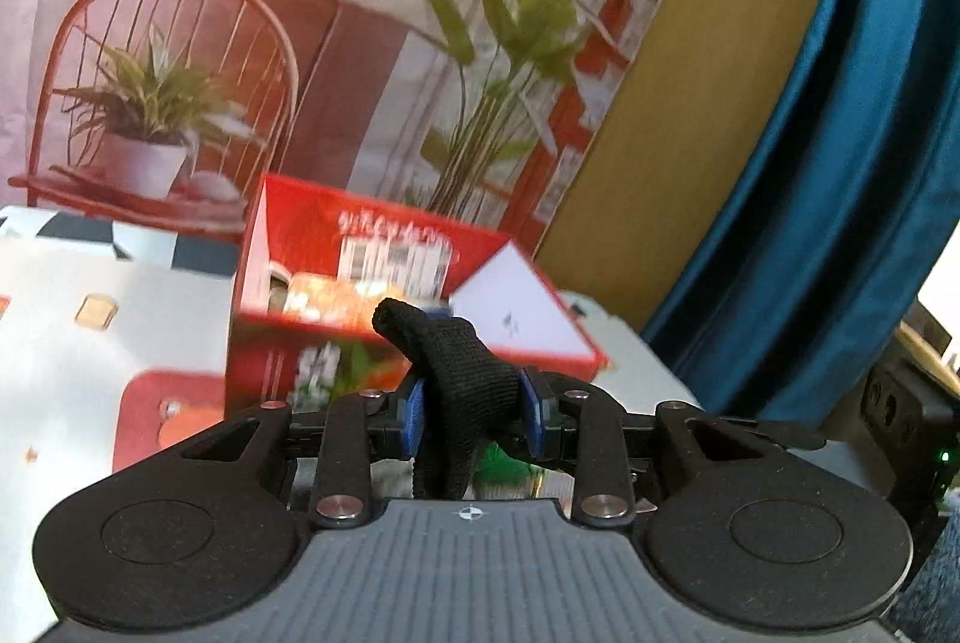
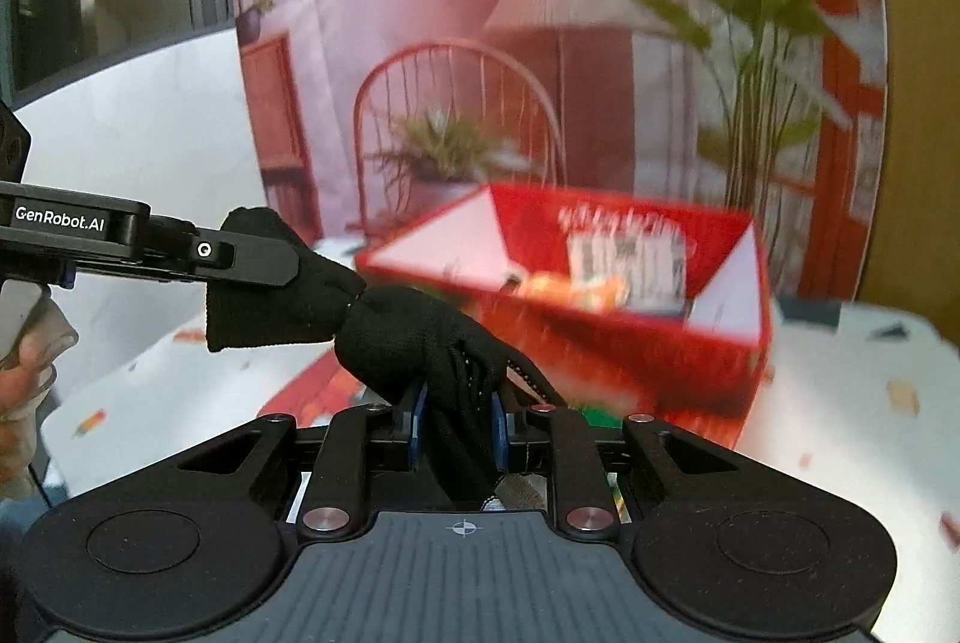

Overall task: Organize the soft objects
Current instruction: 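Lift the black glove with the left tool and carry it toward the red box, then open the left tool to drop the black glove into the red box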

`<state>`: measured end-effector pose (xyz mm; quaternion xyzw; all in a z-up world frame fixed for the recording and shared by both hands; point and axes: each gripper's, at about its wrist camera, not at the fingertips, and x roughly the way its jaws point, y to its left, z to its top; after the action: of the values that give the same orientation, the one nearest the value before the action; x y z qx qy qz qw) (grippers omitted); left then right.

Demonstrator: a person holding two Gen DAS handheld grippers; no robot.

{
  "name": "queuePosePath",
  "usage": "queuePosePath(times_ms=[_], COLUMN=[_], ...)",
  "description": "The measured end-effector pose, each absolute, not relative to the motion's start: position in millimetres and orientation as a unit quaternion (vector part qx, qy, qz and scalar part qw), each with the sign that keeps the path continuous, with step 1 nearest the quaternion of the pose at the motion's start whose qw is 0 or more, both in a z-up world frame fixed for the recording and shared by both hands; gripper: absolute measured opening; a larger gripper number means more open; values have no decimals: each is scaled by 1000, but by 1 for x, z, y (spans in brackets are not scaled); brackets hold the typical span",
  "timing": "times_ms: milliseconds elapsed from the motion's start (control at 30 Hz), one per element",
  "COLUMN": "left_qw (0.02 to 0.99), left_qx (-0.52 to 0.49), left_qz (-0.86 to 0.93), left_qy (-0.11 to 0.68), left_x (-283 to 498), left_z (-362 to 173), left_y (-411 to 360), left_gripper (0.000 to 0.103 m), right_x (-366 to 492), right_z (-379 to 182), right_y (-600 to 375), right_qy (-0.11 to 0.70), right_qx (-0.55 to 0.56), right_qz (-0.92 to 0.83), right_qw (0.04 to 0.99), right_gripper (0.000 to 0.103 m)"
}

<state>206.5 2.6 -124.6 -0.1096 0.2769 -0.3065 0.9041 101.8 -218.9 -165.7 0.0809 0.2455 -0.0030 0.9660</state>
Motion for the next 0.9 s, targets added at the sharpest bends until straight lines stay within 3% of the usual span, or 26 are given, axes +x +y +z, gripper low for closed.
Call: queuePosePath(times_ms=[433,900], left_qw=[904,898], left_qx=[-131,-127], left_qz=[-295,-263], left_qy=[280,329], left_x=[307,418], left_z=[-106,-149], left_y=[-20,-40], left_gripper=[34,35], right_x=[204,324], right_z=[-130,-172], right_y=[-286,-333], right_qy=[249,338], right_qx=[79,62], right_qz=[-29,-41], right_qw=[965,938], right_gripper=[19,19])
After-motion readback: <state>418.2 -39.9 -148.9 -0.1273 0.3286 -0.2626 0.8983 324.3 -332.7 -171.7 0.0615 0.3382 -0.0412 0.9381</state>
